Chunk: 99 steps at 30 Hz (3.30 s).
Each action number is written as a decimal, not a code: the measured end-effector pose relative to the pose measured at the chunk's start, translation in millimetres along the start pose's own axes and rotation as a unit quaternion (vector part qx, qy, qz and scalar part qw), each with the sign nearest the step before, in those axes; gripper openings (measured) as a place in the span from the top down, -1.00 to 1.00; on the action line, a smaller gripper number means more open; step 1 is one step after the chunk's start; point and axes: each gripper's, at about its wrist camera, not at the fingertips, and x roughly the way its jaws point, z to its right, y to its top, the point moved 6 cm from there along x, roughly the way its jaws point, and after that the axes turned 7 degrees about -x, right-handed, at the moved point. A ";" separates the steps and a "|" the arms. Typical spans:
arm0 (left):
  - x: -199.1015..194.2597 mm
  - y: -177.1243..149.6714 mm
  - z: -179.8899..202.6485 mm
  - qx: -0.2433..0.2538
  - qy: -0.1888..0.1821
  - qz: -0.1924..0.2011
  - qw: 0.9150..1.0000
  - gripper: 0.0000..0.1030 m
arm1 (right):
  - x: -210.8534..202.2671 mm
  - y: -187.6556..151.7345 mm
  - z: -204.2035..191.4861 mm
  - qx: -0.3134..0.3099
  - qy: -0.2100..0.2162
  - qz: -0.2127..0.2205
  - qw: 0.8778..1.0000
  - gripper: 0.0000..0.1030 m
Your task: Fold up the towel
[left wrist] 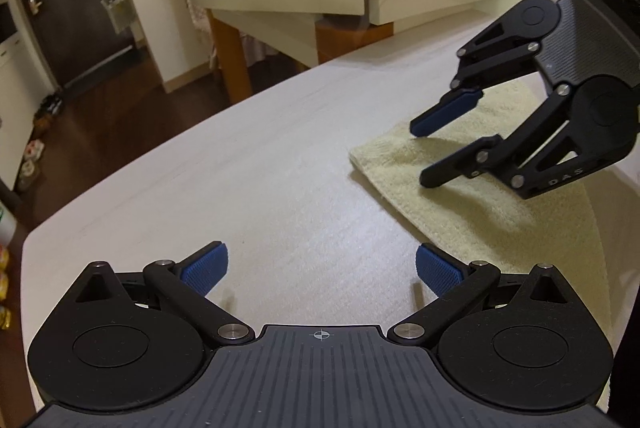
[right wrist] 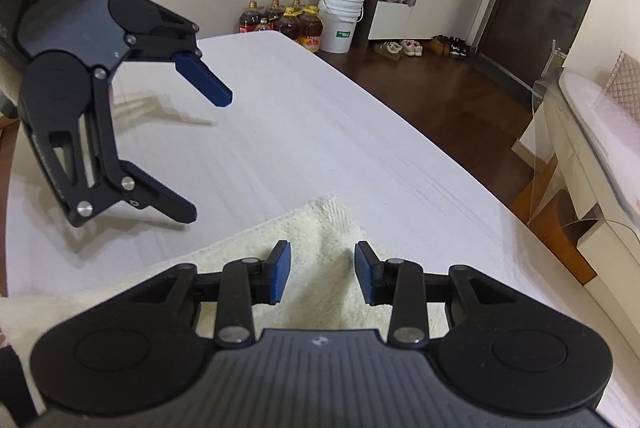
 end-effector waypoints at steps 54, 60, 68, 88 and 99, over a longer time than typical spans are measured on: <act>27.5 24.0 55.4 0.003 0.050 -0.025 0.998 -1.00 | -154.6 -80.3 -72.9 -0.207 0.014 0.007 0.978 0.05; 27.6 22.7 53.5 -0.004 0.046 -0.024 0.999 -1.00 | -126.2 -65.4 -68.8 -0.283 0.084 -0.043 0.954 -0.01; 27.1 22.9 54.7 0.000 0.049 -0.022 0.999 -1.00 | -112.3 -65.4 -66.2 -0.266 0.154 -0.075 0.949 0.06; 26.5 24.5 58.5 0.005 0.061 -0.024 0.998 -1.00 | -168.1 -114.0 -97.1 -0.332 0.055 -0.066 0.939 0.23; 25.4 21.7 57.0 -0.006 0.059 -0.019 0.998 -1.00 | -162.7 -133.0 -118.1 -0.353 -0.009 -0.054 0.934 0.77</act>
